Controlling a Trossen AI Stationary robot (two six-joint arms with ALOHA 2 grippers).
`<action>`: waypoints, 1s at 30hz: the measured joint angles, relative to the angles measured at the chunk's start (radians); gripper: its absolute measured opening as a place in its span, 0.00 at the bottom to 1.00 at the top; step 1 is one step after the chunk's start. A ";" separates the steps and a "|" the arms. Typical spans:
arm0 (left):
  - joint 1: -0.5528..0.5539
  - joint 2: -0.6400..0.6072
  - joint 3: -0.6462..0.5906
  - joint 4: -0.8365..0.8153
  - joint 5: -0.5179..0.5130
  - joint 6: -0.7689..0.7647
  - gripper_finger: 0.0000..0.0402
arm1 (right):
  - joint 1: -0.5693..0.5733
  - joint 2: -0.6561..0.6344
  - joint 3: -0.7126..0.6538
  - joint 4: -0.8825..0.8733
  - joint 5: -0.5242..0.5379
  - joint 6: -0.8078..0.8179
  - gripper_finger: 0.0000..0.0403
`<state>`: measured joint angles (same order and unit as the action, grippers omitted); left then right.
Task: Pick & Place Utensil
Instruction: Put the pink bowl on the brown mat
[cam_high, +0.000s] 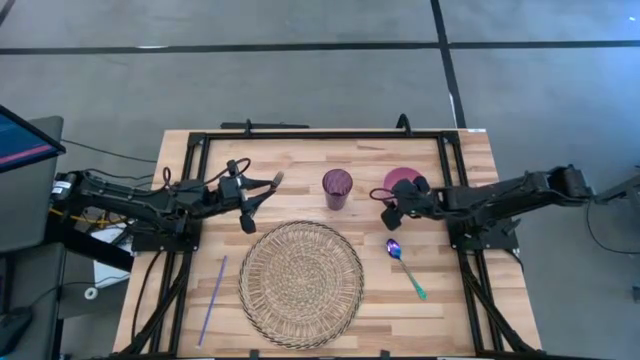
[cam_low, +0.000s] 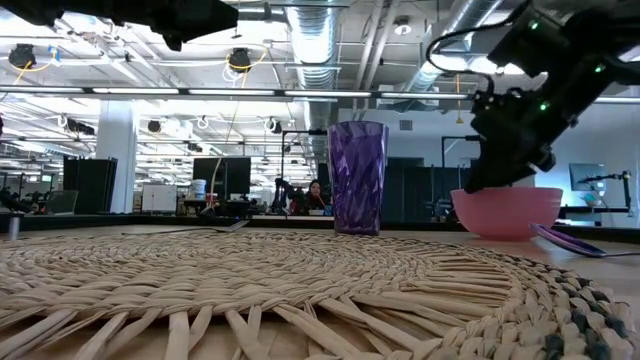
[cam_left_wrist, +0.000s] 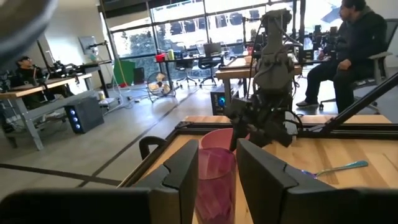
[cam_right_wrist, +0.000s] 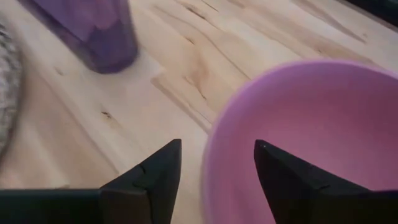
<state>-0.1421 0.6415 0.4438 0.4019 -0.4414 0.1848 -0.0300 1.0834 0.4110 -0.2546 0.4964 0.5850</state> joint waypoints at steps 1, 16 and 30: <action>0.000 0.000 0.000 0.000 0.000 0.000 0.28 | -0.006 0.010 0.000 0.000 0.000 0.000 0.48; 0.000 0.000 0.000 0.000 0.000 -0.002 0.28 | -0.030 0.059 0.001 -0.002 0.000 -0.020 0.03; 0.000 0.000 0.000 0.000 0.000 -0.002 0.28 | 0.096 -0.027 0.069 -0.004 -0.118 -0.015 0.01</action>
<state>-0.1421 0.6415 0.4438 0.4019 -0.4412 0.1833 0.0658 1.0560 0.4804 -0.2589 0.3783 0.5697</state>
